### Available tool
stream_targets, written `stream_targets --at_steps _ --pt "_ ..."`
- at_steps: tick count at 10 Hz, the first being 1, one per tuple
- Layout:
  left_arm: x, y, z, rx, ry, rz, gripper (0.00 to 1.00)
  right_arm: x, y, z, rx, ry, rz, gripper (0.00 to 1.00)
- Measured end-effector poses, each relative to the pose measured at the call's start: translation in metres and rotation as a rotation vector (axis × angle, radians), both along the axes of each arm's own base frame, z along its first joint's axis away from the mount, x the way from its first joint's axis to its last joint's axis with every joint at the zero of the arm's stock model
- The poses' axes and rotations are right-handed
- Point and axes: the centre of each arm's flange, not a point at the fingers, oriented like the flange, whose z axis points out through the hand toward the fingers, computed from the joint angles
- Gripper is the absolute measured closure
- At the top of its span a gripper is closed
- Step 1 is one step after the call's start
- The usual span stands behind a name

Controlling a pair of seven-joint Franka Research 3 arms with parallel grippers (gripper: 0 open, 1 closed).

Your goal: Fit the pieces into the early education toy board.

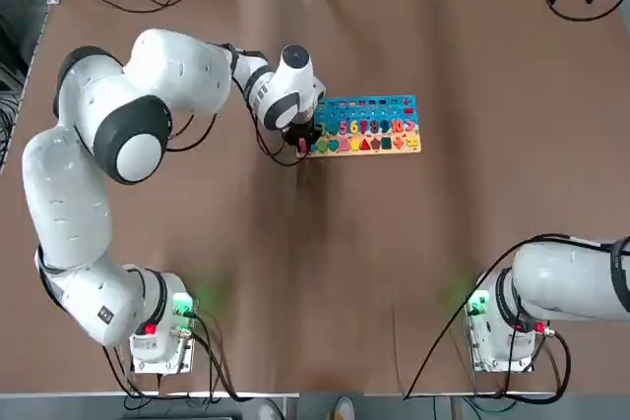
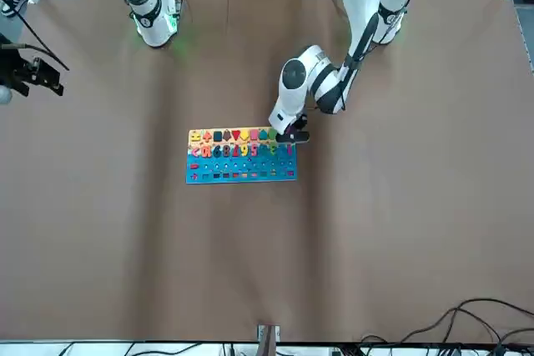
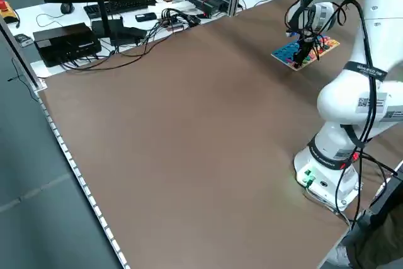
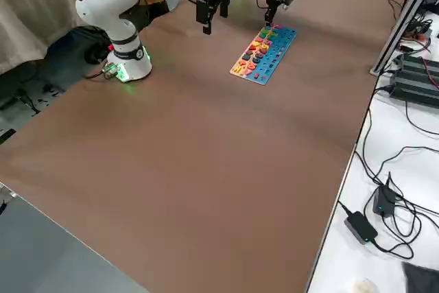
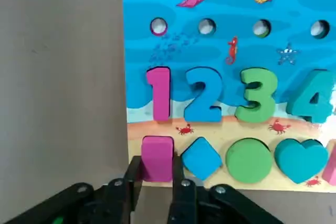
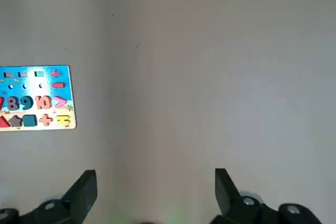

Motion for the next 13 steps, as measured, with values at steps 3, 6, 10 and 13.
stream_targets --at_steps 3,6,10,13 --pt "0.0002 0.0001 0.0 0.0 0.0 0.001 0.67 0.0 0.0 0.0 0.0 0.0 0.0 0.01" --pt "0.0007 -0.0007 0.002 -0.003 -0.003 0.001 0.67 0.0 0.0 0.0 0.0 0.0 0.0 0.01" --pt "0.0012 -0.0015 0.0067 0.0 -0.004 0.0 0.67 0.0 0.0 0.0 0.0 0.0 0.0 0.01" --pt "-0.001 -0.0003 0.0056 0.017 0.01 -0.003 0.67 0.0 0.0 0.0 0.0 0.0 0.0 0.01"
